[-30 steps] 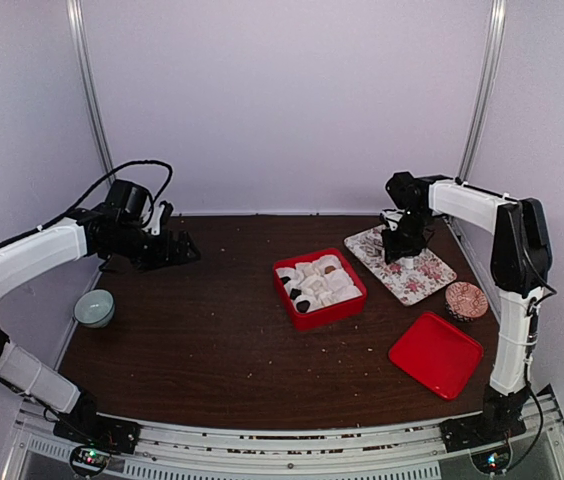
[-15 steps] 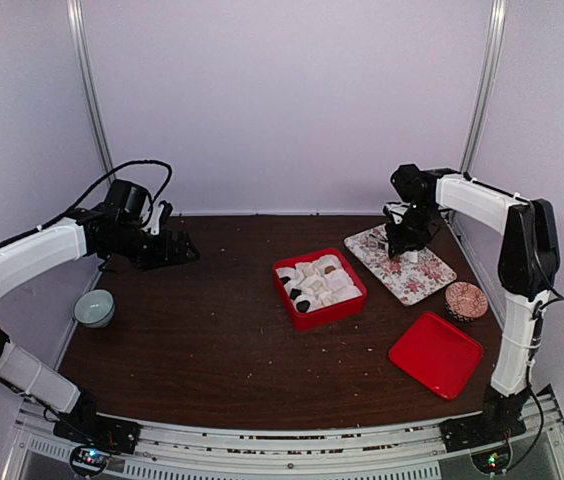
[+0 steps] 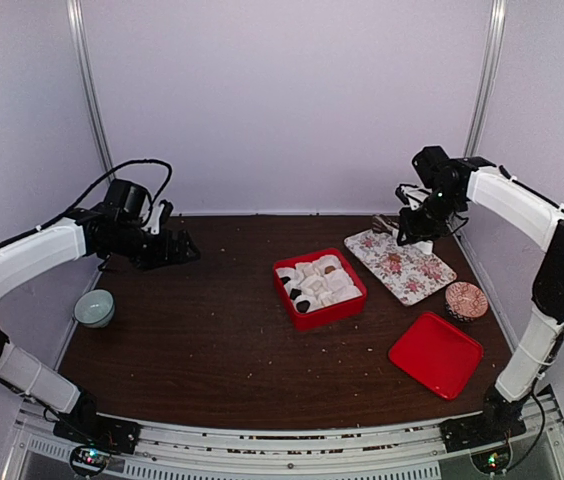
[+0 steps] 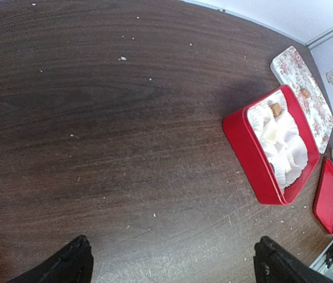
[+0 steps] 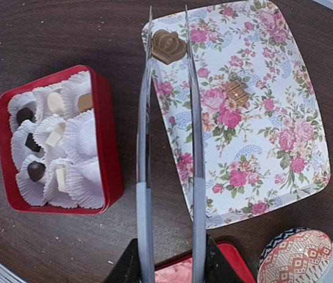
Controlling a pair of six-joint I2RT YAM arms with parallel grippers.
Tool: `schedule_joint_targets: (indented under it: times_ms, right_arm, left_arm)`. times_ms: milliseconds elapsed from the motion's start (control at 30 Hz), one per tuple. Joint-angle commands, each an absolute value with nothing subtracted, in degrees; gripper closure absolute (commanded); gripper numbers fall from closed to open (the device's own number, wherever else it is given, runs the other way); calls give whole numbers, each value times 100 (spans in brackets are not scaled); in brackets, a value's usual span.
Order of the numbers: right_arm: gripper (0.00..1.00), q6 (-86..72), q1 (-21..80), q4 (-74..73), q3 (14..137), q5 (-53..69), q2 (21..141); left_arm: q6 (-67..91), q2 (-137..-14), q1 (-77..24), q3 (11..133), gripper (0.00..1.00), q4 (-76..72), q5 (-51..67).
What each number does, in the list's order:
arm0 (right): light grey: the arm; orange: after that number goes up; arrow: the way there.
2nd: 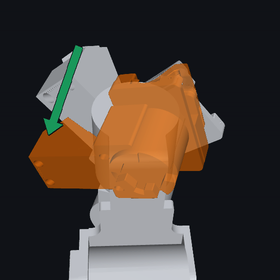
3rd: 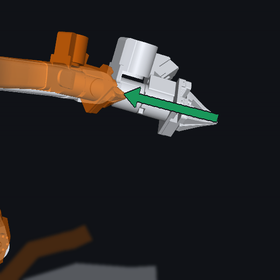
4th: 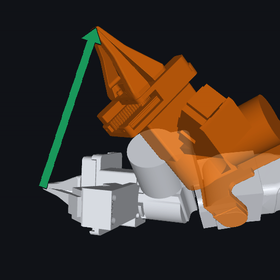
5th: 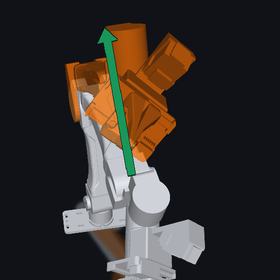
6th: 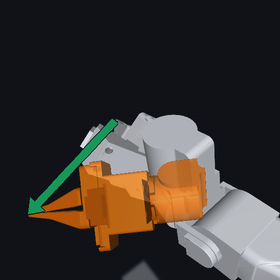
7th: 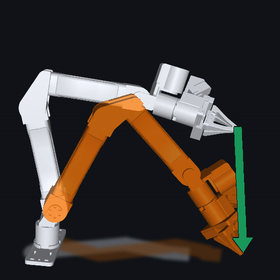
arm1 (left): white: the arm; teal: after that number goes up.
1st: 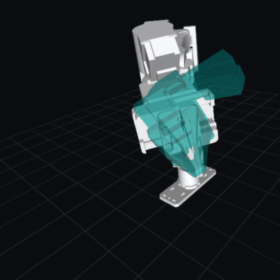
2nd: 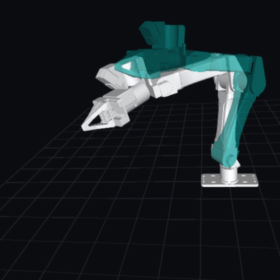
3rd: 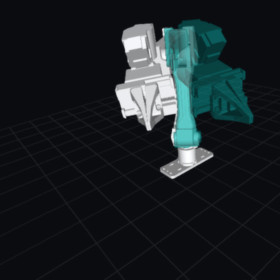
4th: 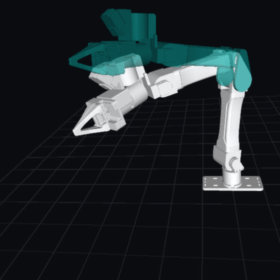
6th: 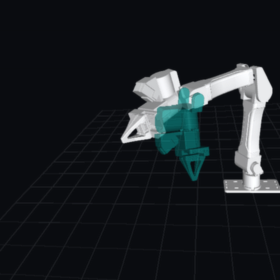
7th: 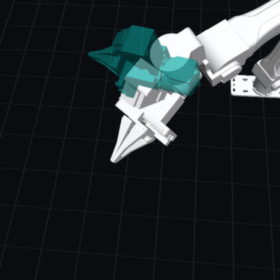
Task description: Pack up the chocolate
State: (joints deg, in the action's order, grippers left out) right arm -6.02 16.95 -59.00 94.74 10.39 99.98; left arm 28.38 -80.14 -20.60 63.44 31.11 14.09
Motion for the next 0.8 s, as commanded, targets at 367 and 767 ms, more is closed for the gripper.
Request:
schedule_joint_targets:
  times_ms: [367, 767]
  right_arm:
    - [76, -806, 2919, -5764, 8022, 1405, 8553]
    - [76, -1026, 3317, -5347, 7858, 1309, 9147]
  left_arm:
    - [2783, -7650, -2009, 5980, 2, 2627, 1641]
    - [2746, -7539, -2006, 5932, 2, 2704, 1532]
